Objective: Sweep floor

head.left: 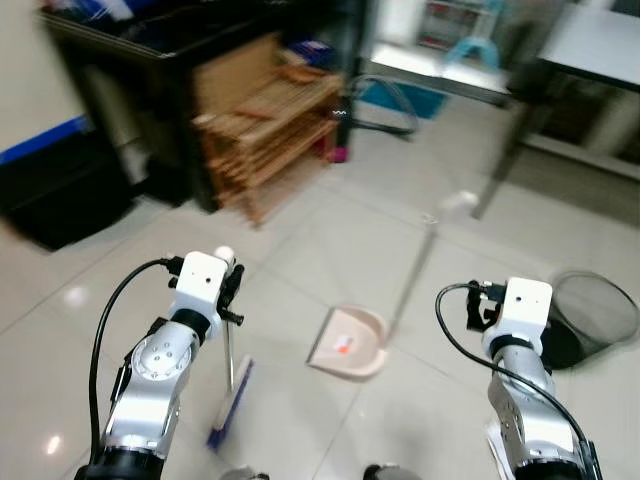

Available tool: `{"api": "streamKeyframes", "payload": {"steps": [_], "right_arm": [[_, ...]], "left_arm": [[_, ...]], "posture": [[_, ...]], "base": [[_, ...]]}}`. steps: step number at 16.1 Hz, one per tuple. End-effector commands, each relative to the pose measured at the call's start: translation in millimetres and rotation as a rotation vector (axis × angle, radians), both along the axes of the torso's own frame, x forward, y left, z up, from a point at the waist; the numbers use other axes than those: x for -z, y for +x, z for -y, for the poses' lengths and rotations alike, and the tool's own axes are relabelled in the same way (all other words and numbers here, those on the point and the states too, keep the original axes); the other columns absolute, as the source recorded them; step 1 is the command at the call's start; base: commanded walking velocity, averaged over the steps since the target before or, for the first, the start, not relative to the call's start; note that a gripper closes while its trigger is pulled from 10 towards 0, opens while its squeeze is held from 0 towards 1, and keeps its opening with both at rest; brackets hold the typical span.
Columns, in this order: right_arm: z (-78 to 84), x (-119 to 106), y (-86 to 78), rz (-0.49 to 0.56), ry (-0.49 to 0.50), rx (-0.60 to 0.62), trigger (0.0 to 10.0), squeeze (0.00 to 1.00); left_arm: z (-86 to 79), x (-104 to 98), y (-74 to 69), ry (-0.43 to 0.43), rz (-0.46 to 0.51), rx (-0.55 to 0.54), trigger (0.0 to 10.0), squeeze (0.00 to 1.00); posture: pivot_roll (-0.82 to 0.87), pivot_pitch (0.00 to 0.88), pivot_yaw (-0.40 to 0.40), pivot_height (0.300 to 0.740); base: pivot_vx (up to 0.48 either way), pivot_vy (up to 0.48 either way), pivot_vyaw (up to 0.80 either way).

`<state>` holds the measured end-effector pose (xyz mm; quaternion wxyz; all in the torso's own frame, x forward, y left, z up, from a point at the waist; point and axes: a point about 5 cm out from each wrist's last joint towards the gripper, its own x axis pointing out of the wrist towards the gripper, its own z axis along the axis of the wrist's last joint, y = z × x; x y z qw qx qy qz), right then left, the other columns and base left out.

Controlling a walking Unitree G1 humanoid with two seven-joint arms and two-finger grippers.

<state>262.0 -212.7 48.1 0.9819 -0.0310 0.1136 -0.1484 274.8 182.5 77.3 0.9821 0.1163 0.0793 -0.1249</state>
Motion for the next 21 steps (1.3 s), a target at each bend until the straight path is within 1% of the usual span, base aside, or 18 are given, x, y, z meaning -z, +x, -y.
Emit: {"api": "streamKeyframes", "payload": {"steps": [1,2,3,4,5,6,7,8,10,11,12,13,17,19,20,21], "right_arm": [[0.6,-6,-0.5,0.021,-0.038,-0.003,10.0,0.00],[0.5,-6,-0.6,0.024,-0.045,-0.008,10.0,0.00],[-0.8,-8,-0.5,0.032,-0.036,-0.027,10.0,0.00],[-4.6,-9,0.3,0.046,-0.015,-0.065,10.0,0.00],[-10.4,-9,1.3,0.043,-0.001,-0.113,10.0,0.00],[-16.3,-7,1.9,0.029,0.025,-0.148,10.0,0.00],[-18.9,-6,2.1,0.024,0.034,-0.166,10.0,0.00],[-23.3,-5,2.4,0.017,0.032,-0.199,10.0,0.00],[-25.0,-3,3.0,0.003,0.021,-0.215,10.0,0.00],[-24.8,-3,3.6,-0.002,0.020,-0.218,10.0,0.00],[-24.4,-3,4.3,0.001,0.031,-0.213,10.0,0.00],[-24.2,-5,5.6,0.014,0.032,-0.220,10.0,0.00],[-25.2,-7,7.0,0.011,0.013,-0.234,10.0,0.00],[-25.8,-6,7.3,0.005,0.001,-0.248,10.0,0.00],[-25.5,-6,7.1,0.003,-0.009,-0.256,10.0,0.00],[-25.7,-7,7.5,0.007,-0.021,-0.281,10.0,0.00]], "left_arm": [[3.5,-3,-1.7,0.008,0.024,0.028,10.0,0.00],[2.4,-3,-2.3,0.021,0.027,0.022,10.0,0.00],[-1.7,-4,-2.2,0.046,0.052,-0.016,10.0,0.00],[-7.8,-7,-1.7,0.042,0.069,-0.071,10.0,0.00],[-11.2,-12,-2.1,0.042,0.098,-0.108,10.0,0.00],[-11.9,-17,-4.1,0.057,0.129,-0.108,10.0,0.00],[-12.2,-19,-5.2,0.073,0.142,-0.108,10.0,0.00],[-12.9,-21,-7.7,0.069,0.167,-0.120,10.0,0.00],[-13.6,-24,-7.7,0.054,0.183,-0.144,10.0,0.00],[-13.0,-29,-5.3,0.032,0.200,-0.158,10.0,0.00],[-11.3,-33,-2.9,0.010,0.214,-0.160,10.0,0.00],[-9.2,-33,-2.1,-0.003,0.216,-0.156,10.0,0.00],[-5.3,-30,-4.2,-0.011,0.205,-0.139,10.0,0.00],[-3.1,-32,-4.7,-0.018,0.209,-0.123,10.0,0.00],[-2.0,-31,-5.2,-0.017,0.202,-0.111,10.0,0.00],[1.1,-29,-4.8,-0.018,0.170,-0.084,10.0,0.00]], "posture": [[-0.03,0.000,0.051,0.740],[-0.03,0.000,0.045,0.740],[-0.02,0.000,0.039,0.740],[-0.02,0.000,0.039,0.740],[-0.01,0.002,0.030,0.740],[-0.01,0.003,0.029,0.740],[0.00,0.003,0.030,0.740],[0.00,0.005,0.024,0.740],[0.01,0.003,0.018,0.740],[0.01,0.000,0.018,0.740],[0.01,0.000,0.020,0.740],[0.01,0.000,0.021,0.740],[0.01,0.000,0.015,0.740],[0.01,0.000,0.012,0.740],[0.01,0.000,0.011,0.740],[0.01,0.000,0.012,0.740]], "base": [[0.000,0.000,-0.80],[0.000,0.000,-0.80],[0.000,0.000,-0.80],[0.000,0.000,-0.80],[0.000,0.000,0.00],[0.000,0.000,0.00],[0.000,0.000,0.00],[0.000,0.000,0.00],[0.000,0.000,0.60],[0.000,0.000,0.80],[0.000,0.000,0.80],[0.244,0.000,0.00],[0.266,0.000,0.00],[0.000,0.000,0.00],[0.000,0.000,0.00],[0.000,0.000,0.00]]}}
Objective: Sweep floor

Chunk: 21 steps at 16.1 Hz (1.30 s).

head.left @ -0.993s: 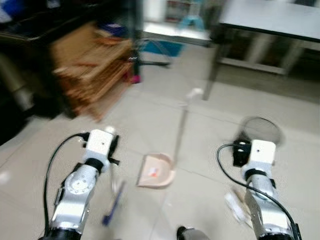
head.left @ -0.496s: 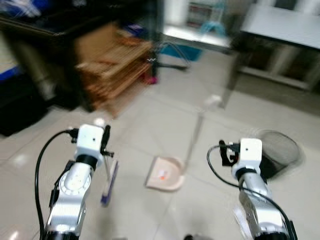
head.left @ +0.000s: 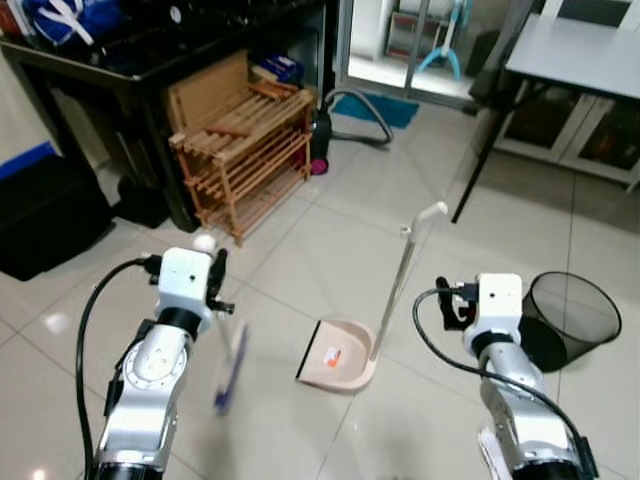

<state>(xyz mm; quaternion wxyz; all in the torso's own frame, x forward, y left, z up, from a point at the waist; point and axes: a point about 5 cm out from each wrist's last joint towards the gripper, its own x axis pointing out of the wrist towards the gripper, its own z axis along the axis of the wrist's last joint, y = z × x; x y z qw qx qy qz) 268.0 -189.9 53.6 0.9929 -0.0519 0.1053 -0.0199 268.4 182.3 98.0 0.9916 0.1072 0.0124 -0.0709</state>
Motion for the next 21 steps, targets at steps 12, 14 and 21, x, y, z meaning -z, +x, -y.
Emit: {"api": "streamKeyframes", "payload": {"steps": [12,14,21], "right_arm": [[-24.5,-14,23.2,0.000,-0.106,-0.328,10.0,0.00],[-25.2,-9,34.2,-0.045,-0.155,-0.298,10.0,0.00],[-37.0,-9,46.7,-0.048,-0.065,-0.270,10.0,0.00]], "left_arm": [[51.4,-47,3.8,-0.076,-0.068,0.600,10.0,0.00],[63.9,-57,9.1,-0.110,-0.062,0.691,10.0,0.00],[87.0,-80,29.0,-0.188,-0.037,0.828,10.0,0.00]], "posture": [[0.00,0.000,0.014,0.740],[-0.01,0.000,0.018,0.740],[-0.01,0.000,0.022,0.740]], "base": [[0.000,0.000,0.00],[0.000,0.000,0.00],[0.000,0.000,0.00]]}}
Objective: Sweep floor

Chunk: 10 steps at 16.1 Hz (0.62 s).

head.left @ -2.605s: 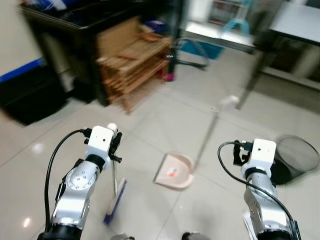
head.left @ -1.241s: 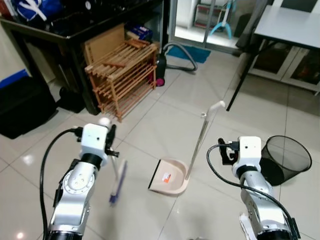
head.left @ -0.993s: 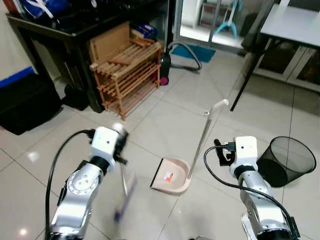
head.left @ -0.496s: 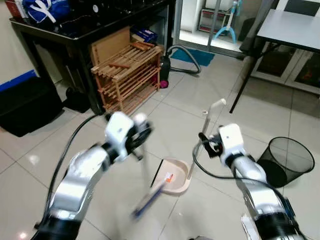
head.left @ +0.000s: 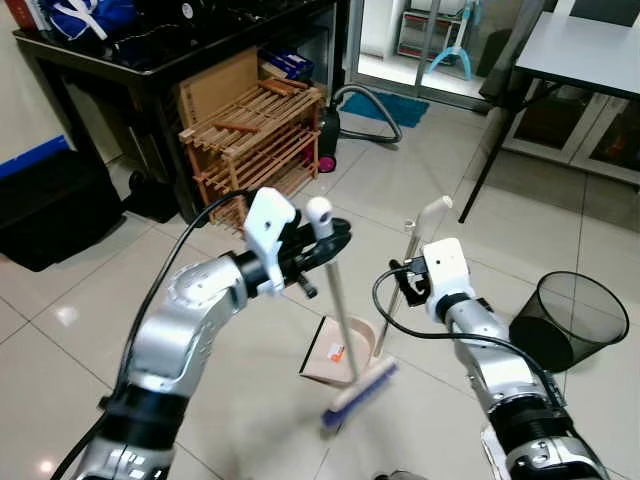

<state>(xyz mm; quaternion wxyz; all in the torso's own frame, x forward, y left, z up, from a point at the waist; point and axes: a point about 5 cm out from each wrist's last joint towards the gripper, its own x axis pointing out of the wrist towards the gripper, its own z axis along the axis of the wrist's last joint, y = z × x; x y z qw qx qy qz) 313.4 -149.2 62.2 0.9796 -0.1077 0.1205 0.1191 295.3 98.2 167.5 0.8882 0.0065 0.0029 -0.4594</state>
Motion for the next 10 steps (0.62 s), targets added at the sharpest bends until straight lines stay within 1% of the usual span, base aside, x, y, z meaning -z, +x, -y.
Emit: {"api": "streamKeyframes", "payload": {"steps": [1,3,6,7,8,10], "right_arm": [[3.7,0,0.8,0.000,0.020,0.013,10.0,0.00],[3.0,-2,-1.0,0.006,0.063,-0.012,10.0,0.00],[-7.4,-2,-6.3,0.004,0.121,-0.100,10.0,0.00],[-8.7,-2,-7.0,0.002,0.131,-0.111,10.0,0.00],[-12.6,-2,-8.7,0.001,0.151,-0.151,10.0,0.00],[-15.5,-4,-10.4,0.004,0.168,-0.191,10.0,0.00]], "left_arm": [[3.3,-11,3.4,-0.010,0.047,0.017,10.0,0.00],[3.7,-13,9.1,-0.024,0.044,0.008,10.0,0.00],[4.2,-14,15.1,-0.033,0.051,-0.004,10.0,0.00],[4.1,-14,15.7,-0.035,0.052,-0.007,10.0,0.00],[4.7,-16,17.6,-0.047,0.049,-0.013,10.0,0.00],[5.8,-17,18.3,-0.052,0.047,-0.014,10.0,0.00]], "posture": [[-0.02,0.000,0.023,0.740],[-0.02,0.003,0.025,0.740],[-0.02,0.006,0.025,0.740],[-0.02,0.006,0.025,0.740],[-0.02,0.008,0.024,0.740],[-0.02,0.008,0.023,0.740]], "base": [[0.000,0.000,0.00],[0.000,0.000,0.00],[0.000,0.000,0.00],[0.000,0.000,0.00],[0.000,0.000,0.00],[0.000,0.000,0.00]]}}
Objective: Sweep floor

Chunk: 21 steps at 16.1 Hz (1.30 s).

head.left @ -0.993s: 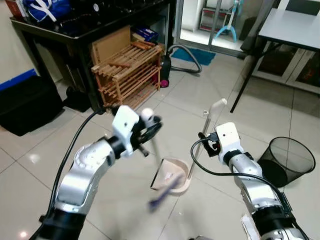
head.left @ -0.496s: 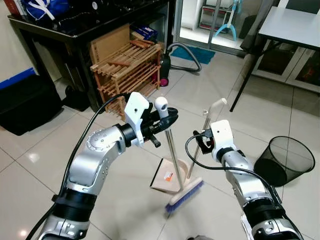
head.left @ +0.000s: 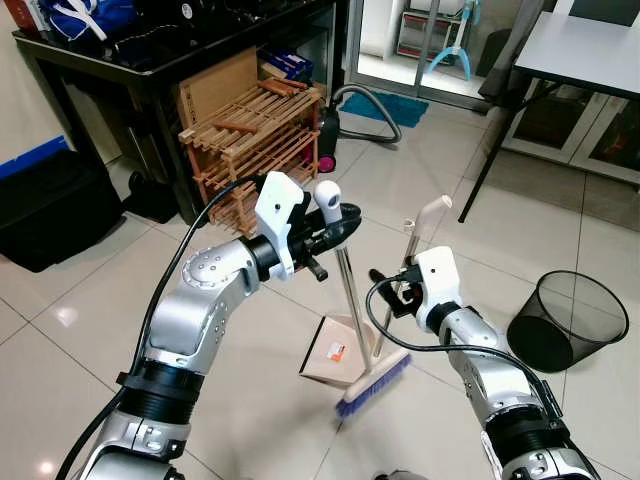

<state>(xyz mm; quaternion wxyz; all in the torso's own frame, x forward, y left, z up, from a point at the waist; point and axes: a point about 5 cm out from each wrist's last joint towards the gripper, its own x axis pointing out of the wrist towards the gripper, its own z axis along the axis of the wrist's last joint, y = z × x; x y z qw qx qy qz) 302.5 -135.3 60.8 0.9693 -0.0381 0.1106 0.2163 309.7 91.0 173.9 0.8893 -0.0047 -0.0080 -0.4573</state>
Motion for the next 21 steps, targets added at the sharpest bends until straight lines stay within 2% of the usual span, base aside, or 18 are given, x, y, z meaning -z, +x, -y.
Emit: {"api": "streamKeyframes", "payload": {"steps": [1,10,12,13,17,19,21], "right_arm": [[-2.7,-6,-0.3,0.028,0.024,-0.031,10.0,0.00],[-11.5,-14,-3.3,0.044,0.034,-0.196,10.0,0.00],[-2.9,-13,4.1,0.039,-0.007,-0.105,10.0,0.00],[6.5,-11,10.9,0.032,-0.051,-0.024,10.0,0.00],[16.8,-15,25.9,0.036,-0.057,0.082,10.0,0.00],[10.0,-18,29.8,0.046,-0.050,0.048,10.0,0.00],[-4.0,-15,26.1,0.027,-0.043,-0.056,10.0,0.00]], "left_arm": [[-0.8,-10,4.5,-0.029,0.033,-0.010,10.0,0.00],[5.4,-8,10.4,-0.030,0.028,-0.030,10.0,0.00],[8.9,-9,9.8,-0.038,0.024,-0.016,10.0,0.00],[11.4,-9,8.2,-0.029,0.025,0.002,10.0,0.00],[14.9,-10,6.7,-0.023,0.022,0.032,10.0,0.00],[15.8,-10,6.2,-0.018,0.022,0.040,10.0,0.00],[15.6,-9,5.7,-0.028,0.015,0.035,10.0,0.00]], "posture": [[-0.02,0.012,0.023,0.740],[-0.03,0.022,0.021,0.740],[-0.03,0.026,0.020,0.740],[-0.03,0.028,0.021,0.740],[-0.03,0.033,0.023,0.740],[-0.03,0.038,0.027,0.740],[-0.03,0.036,0.031,0.740]], "base": [[0.000,0.000,0.00],[0.000,0.000,0.00],[0.000,0.000,0.00],[0.000,0.000,0.00],[0.000,0.000,0.00],[0.000,0.000,0.00],[0.000,0.000,0.00]]}}
